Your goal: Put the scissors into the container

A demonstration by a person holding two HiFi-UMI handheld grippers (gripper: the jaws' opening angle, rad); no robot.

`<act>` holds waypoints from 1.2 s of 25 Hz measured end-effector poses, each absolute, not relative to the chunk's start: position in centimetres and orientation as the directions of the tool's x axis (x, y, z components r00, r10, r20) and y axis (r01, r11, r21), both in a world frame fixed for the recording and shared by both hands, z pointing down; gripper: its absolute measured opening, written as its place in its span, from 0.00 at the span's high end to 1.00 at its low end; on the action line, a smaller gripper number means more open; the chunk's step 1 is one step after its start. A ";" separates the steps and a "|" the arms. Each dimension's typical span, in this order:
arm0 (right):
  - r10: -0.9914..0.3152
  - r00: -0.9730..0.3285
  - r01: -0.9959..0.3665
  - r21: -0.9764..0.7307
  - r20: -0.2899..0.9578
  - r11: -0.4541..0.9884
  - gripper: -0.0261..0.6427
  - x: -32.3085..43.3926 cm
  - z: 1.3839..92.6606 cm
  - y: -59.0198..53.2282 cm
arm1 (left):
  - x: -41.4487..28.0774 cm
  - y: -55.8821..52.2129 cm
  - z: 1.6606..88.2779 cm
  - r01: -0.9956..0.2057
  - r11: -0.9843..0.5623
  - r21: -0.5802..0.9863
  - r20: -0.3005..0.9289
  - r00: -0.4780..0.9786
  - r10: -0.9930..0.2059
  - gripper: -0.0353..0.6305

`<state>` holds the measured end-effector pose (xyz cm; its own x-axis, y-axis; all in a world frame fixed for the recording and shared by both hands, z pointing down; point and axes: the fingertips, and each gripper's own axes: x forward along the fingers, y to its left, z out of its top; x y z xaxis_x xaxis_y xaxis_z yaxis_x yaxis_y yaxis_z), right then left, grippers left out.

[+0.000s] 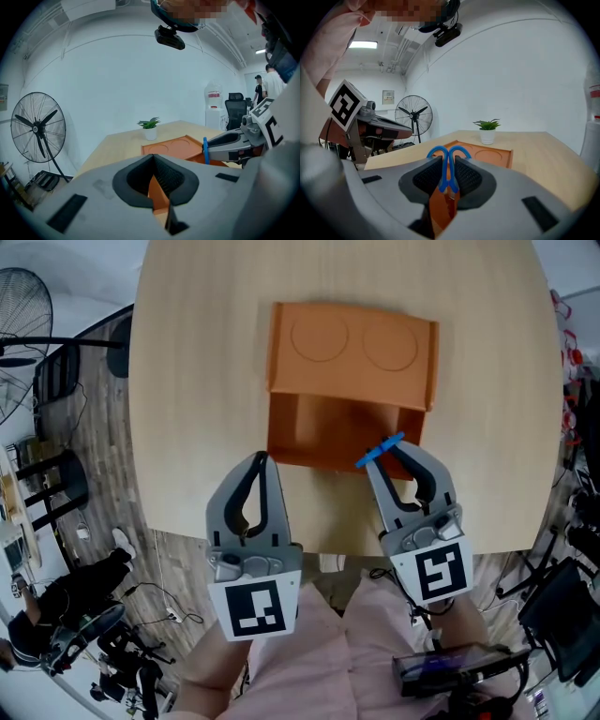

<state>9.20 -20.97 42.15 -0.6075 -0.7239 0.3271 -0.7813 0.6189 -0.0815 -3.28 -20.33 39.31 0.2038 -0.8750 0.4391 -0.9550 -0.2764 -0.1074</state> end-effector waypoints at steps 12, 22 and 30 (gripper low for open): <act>-0.653 -0.655 -0.728 -0.089 0.379 0.679 0.83 6.0 44.0 -21.7 | -5.7 -21.1 40.0 -0.965 -0.247 -0.091 0.450 0.181 -0.875 0.94; -0.526 -0.678 -0.643 -0.070 0.513 0.762 0.83 3.7 46.7 -22.2 | -7.4 -22.6 40.6 -0.974 -0.213 -0.077 0.454 0.157 -0.877 0.94; -0.454 -0.658 -0.615 -0.081 0.601 0.784 0.83 2.7 48.6 -22.5 | -8.7 -23.4 41.5 -0.978 -0.200 -0.061 0.469 0.149 -0.871 0.94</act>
